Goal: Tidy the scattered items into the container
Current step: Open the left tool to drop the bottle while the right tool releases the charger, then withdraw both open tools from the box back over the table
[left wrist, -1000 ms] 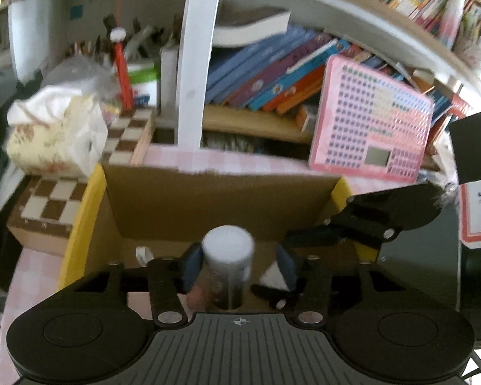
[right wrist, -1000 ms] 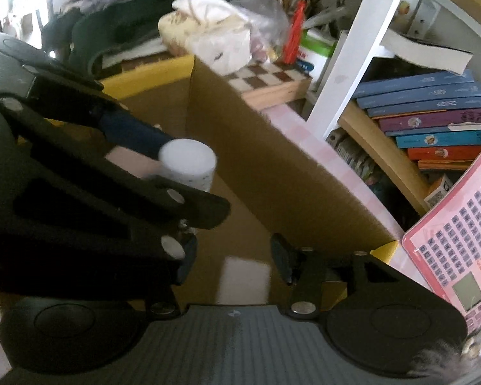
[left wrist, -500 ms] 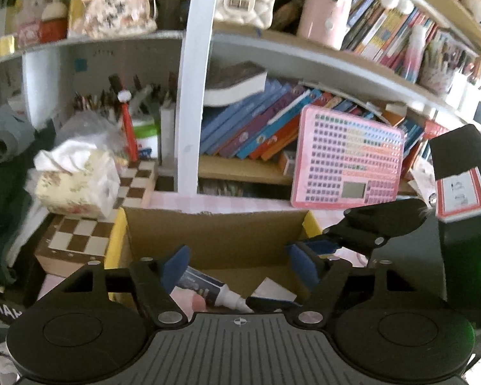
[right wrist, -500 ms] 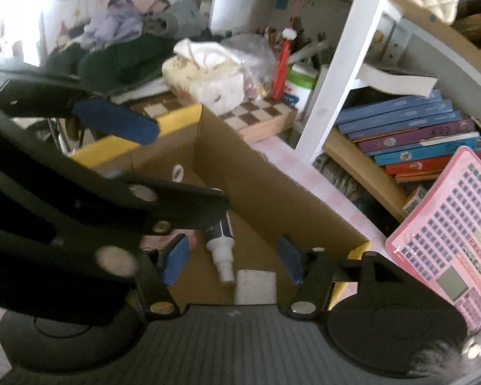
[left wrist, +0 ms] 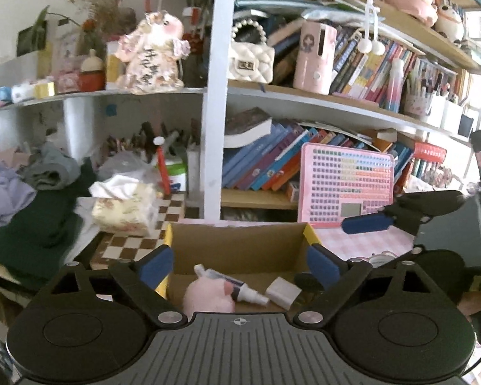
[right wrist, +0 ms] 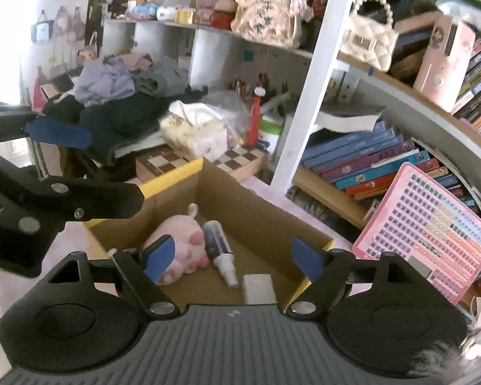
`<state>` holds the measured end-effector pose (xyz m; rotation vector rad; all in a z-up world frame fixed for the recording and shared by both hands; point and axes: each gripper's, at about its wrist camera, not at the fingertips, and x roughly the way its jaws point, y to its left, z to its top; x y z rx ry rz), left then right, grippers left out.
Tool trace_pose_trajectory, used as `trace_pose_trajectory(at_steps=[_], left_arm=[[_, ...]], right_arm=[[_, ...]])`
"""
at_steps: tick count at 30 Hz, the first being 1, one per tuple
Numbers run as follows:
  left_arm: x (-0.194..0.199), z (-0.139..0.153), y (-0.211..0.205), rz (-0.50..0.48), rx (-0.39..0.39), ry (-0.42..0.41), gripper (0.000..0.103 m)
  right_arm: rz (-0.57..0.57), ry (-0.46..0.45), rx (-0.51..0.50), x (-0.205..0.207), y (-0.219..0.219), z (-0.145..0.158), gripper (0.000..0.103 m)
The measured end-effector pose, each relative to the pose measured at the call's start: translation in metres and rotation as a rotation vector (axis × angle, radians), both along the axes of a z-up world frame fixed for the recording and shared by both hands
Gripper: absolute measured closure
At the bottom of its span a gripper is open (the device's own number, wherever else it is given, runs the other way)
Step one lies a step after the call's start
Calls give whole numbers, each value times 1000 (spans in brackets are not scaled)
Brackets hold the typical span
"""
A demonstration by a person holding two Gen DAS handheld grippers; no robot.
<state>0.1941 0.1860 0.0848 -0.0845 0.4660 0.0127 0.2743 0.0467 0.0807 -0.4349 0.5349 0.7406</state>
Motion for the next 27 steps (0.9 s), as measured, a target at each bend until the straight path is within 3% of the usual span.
trace_pose_trajectory(at_steps=[8, 14, 27], left_arm=[[-39, 1, -1, 4, 24, 7, 5], [-72, -11, -2, 14, 51, 35, 3], [-115, -30, 0, 71, 69, 66, 3]], right_arm=[[0, -42, 18, -51, -10, 12, 19], [-29, -36, 30, -83, -24, 3, 17], [-258, 66, 98, -124, -51, -34, 17]])
